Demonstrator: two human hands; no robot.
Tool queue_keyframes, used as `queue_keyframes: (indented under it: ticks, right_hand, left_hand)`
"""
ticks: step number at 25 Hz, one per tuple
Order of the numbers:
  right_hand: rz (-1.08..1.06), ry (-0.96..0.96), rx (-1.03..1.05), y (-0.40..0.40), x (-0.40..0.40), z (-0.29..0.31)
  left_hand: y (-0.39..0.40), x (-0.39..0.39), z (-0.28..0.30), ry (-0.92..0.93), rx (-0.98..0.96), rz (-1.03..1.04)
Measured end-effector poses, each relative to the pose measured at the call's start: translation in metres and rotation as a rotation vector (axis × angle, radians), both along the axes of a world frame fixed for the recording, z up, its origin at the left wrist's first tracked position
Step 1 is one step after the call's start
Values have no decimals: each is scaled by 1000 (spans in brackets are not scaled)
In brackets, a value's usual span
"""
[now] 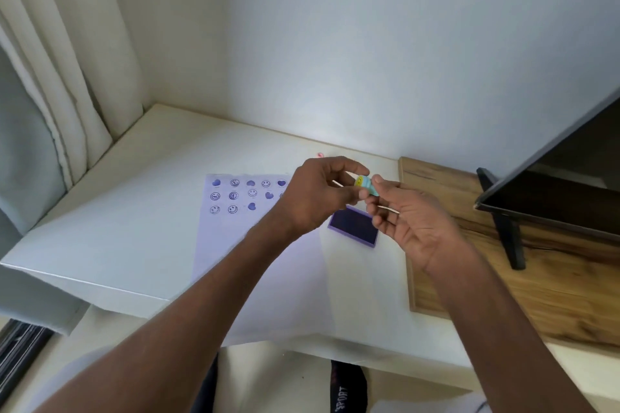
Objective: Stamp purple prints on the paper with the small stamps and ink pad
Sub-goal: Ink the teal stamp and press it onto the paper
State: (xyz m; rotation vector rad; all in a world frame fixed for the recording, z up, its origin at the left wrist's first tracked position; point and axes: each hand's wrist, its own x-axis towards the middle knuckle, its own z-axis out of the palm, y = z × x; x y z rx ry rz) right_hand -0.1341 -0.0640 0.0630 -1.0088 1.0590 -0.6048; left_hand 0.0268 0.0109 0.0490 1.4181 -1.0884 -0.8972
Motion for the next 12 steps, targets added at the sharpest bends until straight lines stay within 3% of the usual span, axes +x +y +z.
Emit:
queue_keyframes:
  ticks: [7, 12]
  right_hand:
    - [-20, 129, 39, -14, -2, -13]
    - [-96, 183, -66, -24, 2, -16]
  left_hand:
    - [-10, -16, -10, 204, 186, 49]
    - [-7, -11, -17, 314, 289, 184]
